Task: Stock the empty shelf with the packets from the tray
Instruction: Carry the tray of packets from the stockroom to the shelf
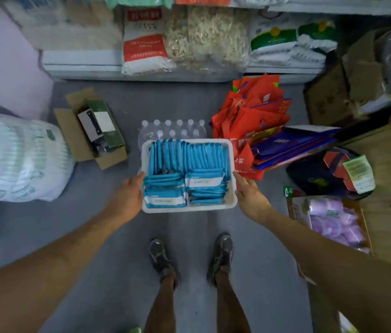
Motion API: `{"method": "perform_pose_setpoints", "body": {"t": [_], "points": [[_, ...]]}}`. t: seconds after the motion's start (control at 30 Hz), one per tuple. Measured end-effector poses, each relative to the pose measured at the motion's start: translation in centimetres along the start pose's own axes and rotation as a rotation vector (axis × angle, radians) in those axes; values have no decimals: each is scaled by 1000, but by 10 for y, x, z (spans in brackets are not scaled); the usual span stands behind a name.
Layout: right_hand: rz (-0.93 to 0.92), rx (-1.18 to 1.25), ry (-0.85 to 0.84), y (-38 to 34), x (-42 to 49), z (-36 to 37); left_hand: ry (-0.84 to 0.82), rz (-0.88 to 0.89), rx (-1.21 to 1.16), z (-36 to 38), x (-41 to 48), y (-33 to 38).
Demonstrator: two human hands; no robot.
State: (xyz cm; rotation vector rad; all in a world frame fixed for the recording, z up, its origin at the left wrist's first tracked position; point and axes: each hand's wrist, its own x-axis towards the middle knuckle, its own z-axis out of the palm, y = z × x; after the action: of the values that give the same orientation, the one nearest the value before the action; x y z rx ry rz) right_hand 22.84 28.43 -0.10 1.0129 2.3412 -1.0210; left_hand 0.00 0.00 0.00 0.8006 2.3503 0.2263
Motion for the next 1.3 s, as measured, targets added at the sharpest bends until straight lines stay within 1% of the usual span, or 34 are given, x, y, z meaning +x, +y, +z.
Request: {"method": "perform_pose_setpoints", "body": {"t": [0.17,0.2,0.33,0.4,0.47,0.57,0.7,0.83,0.93,1.03,1.13,1.2,1.23,1.3], "points": [[24,-52,-60,8,40,5,4,-46,-71,20,41,-13],[16,-59,-64,12,49,9,-6,-42,-73,29,51,-20],[-20,-64,-77,12,68,6,-64,55,-115,27,65,-20],[-44,-53,-83,17,78,12,-52,47,-142,37,74,-25],[-25,-36,-66,15,80,12,-43,30,-122,39,81,-30],[0,11,-2,15,83,18,-87,37,-132,42,88,-37],[19,53,42,11,82,17,-86,-28,-137,38,92,-29],[42,85,80,9,78,12,-83,-53,-131,34,87,-24],[70,110,82,7,73,6,-97,-83,-146,25,78,-18],[82,128,68,1,57,-6,-119,-68,-181,14,61,-13],[69,146,84,-9,38,-26,-100,-54,-184,-4,43,-7],[60,160,107,-22,18,-54,-83,-50,-202,-29,30,8],[60,175,117,-24,15,-54,-84,-41,-210,-31,28,7],[47,200,133,-39,-11,-89,-54,-40,-210,-66,12,28]]}}
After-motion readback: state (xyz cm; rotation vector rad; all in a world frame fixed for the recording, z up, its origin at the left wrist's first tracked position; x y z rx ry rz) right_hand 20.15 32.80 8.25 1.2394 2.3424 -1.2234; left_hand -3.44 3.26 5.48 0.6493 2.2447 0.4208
